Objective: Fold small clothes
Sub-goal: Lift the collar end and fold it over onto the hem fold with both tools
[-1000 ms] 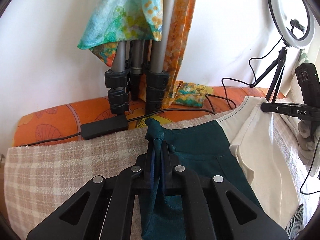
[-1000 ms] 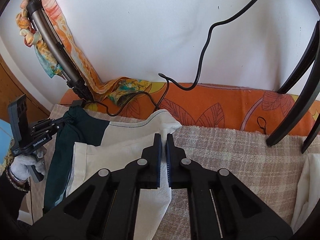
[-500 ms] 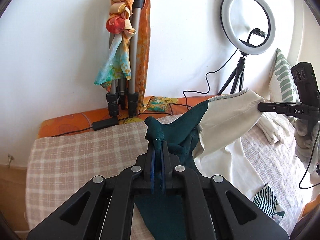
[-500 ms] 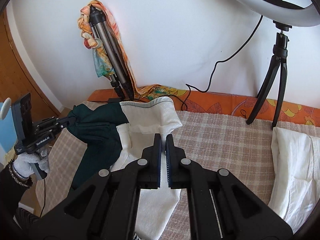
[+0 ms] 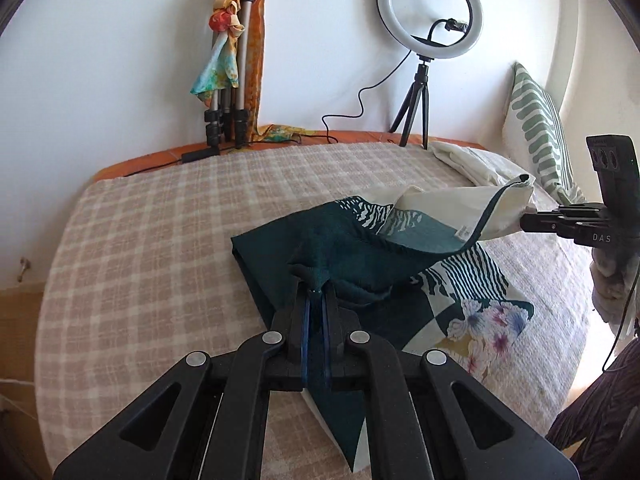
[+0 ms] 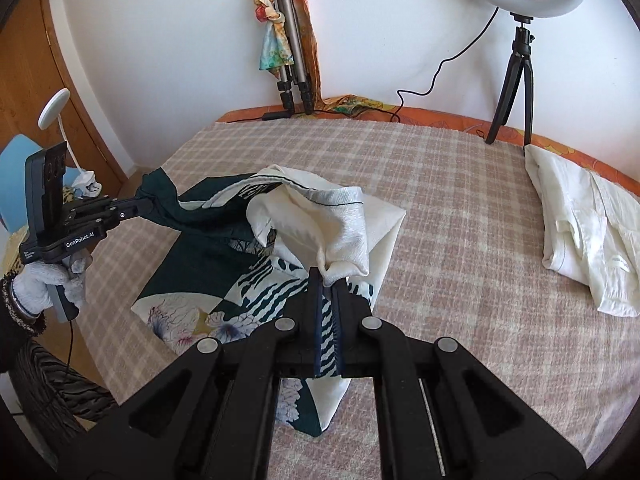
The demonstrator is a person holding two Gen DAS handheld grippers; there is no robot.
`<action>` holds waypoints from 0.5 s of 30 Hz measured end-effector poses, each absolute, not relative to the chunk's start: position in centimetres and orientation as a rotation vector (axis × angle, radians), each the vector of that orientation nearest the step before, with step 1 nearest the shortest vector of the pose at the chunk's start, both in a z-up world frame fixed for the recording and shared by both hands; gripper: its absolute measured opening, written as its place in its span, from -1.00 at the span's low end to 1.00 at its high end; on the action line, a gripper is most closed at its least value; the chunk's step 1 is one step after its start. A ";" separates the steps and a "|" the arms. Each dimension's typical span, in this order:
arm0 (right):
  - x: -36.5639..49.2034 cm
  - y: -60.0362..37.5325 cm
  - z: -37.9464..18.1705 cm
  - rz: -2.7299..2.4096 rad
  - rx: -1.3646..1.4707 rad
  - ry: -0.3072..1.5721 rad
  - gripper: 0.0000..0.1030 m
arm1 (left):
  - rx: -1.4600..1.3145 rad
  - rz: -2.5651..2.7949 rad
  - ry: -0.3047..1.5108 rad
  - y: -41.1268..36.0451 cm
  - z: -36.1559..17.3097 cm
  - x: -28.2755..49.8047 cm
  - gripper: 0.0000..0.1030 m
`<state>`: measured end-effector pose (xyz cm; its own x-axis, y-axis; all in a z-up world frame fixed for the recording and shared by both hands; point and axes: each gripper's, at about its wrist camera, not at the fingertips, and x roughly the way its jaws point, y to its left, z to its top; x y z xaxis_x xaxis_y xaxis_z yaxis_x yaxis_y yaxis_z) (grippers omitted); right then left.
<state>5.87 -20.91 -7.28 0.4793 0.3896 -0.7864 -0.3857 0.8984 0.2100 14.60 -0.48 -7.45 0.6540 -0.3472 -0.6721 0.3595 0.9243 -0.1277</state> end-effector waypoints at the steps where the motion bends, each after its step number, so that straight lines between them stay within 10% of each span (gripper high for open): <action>1: 5.2 -21.1 -7.9 0.470 0.009 0.969 -0.89 | 0.027 -0.398 0.764 -0.5 -7.9 13.7 -0.94; 15: -1.8 -23.2 -10.4 0.424 -0.186 0.992 -0.89 | 0.142 -0.391 0.839 0.6 -10.5 6.9 -0.79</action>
